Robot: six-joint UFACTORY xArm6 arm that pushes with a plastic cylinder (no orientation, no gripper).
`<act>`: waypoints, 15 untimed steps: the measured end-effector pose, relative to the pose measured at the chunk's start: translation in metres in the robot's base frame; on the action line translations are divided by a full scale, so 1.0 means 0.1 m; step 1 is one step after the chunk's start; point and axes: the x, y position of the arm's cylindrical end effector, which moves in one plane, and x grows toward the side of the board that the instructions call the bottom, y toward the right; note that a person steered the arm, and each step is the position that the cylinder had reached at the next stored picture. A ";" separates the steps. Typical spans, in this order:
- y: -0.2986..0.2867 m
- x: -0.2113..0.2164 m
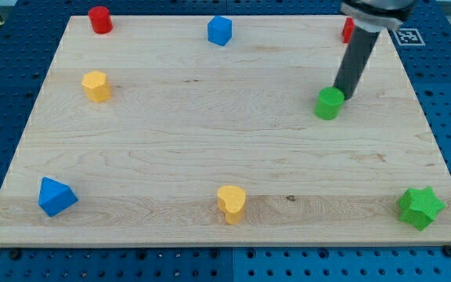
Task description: Push the green star to center right
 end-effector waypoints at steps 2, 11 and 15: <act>-0.42 0.62; 0.96 1.91; 0.87 1.85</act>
